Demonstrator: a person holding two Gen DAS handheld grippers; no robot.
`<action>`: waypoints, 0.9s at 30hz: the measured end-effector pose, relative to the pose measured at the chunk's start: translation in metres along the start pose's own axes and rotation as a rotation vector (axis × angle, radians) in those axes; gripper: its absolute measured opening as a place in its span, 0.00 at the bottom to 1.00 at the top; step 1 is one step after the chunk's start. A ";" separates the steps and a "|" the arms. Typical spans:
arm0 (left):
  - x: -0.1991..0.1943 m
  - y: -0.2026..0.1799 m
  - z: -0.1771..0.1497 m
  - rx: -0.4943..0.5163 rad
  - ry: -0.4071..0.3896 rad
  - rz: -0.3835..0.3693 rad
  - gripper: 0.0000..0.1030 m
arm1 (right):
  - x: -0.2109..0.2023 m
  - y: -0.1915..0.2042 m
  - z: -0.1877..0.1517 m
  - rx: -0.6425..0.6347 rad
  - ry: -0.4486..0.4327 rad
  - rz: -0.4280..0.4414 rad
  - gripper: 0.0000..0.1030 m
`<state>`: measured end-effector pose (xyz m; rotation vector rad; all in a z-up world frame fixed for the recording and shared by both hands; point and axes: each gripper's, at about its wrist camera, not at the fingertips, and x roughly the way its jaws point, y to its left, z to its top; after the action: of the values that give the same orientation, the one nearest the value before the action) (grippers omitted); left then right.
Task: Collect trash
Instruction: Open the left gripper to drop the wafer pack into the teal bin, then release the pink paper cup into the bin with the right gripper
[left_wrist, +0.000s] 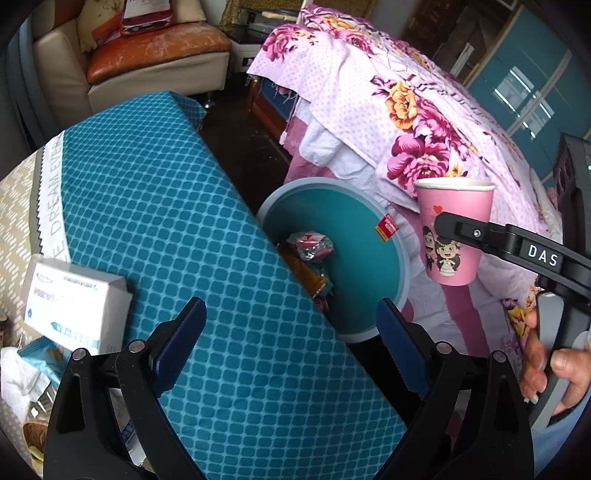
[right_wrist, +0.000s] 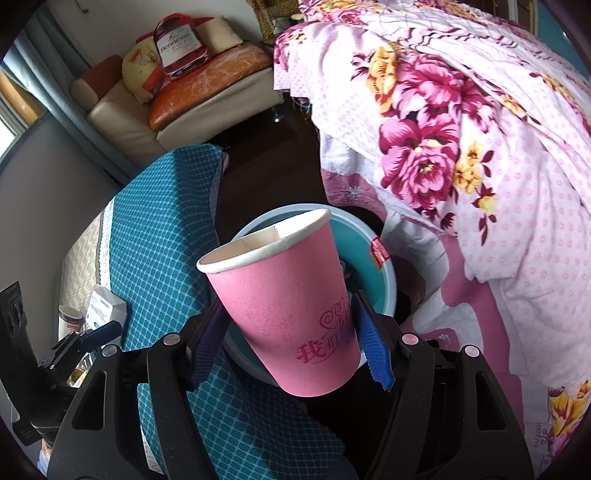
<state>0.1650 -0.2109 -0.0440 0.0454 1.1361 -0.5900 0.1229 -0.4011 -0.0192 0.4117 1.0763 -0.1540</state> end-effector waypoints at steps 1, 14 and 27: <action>-0.002 0.003 -0.001 -0.006 -0.001 -0.001 0.90 | 0.001 0.003 0.000 -0.005 0.003 -0.001 0.62; -0.021 0.043 -0.015 -0.081 -0.012 -0.013 0.91 | 0.011 0.035 0.000 -0.025 0.052 -0.010 0.73; -0.067 0.078 -0.039 -0.110 -0.070 0.013 0.91 | 0.001 0.094 -0.015 -0.187 0.070 -0.026 0.76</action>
<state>0.1493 -0.1037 -0.0232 -0.0622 1.0981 -0.5133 0.1409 -0.3090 -0.0022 0.2365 1.1544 -0.0610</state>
